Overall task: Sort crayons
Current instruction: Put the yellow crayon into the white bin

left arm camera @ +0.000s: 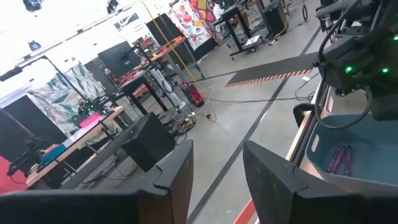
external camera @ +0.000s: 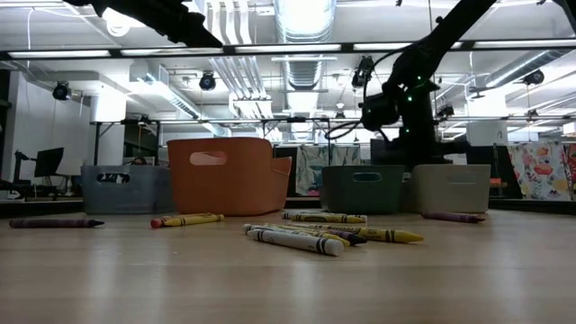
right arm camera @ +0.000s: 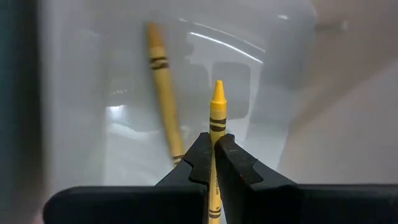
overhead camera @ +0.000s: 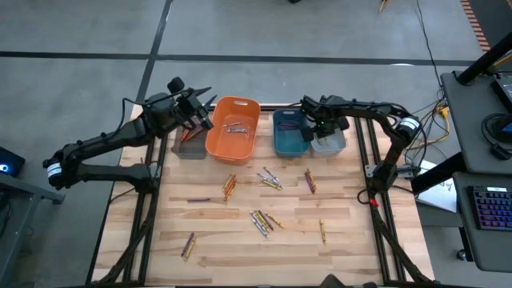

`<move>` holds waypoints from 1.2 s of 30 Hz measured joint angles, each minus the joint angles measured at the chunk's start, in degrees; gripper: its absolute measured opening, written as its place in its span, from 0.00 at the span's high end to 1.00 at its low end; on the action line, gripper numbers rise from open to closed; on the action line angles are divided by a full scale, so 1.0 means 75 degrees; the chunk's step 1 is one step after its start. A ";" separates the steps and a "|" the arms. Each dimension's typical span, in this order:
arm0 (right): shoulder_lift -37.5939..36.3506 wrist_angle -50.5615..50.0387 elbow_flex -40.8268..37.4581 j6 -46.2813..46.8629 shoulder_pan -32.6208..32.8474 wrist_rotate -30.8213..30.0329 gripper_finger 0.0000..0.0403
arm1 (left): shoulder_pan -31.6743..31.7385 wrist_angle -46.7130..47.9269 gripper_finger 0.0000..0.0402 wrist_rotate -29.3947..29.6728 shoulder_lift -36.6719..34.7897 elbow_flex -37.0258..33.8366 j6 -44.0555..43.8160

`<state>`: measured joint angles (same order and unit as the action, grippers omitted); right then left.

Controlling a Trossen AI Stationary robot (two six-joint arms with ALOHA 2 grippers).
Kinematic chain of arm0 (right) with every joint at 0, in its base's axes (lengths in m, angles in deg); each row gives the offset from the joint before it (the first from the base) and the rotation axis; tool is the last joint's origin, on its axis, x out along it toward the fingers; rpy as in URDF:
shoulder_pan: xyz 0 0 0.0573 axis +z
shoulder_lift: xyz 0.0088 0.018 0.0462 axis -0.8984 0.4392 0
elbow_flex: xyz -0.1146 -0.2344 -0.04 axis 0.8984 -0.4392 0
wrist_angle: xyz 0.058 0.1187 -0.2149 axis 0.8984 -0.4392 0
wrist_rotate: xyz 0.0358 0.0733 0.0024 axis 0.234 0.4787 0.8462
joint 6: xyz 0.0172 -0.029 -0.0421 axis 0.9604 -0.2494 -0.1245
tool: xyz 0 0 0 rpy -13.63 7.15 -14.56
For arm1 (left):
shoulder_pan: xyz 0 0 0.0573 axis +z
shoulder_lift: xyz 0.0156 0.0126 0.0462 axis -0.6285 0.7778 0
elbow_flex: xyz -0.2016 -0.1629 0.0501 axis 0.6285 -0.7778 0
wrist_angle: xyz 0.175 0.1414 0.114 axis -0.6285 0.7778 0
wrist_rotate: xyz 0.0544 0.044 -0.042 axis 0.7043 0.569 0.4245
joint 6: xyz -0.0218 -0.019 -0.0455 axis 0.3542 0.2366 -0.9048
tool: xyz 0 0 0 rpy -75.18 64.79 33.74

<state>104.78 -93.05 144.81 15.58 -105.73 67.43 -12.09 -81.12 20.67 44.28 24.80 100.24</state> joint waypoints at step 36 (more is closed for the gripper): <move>-0.0064 0.0159 0.0226 -0.0458 -0.0381 0.0006 0.92 | -0.0003 0.0626 0.69 0.0003 -0.0006 0.0000 -0.0538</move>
<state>104.30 -91.86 146.50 12.15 -108.59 67.47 -12.11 -76.42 20.69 44.24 24.80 96.20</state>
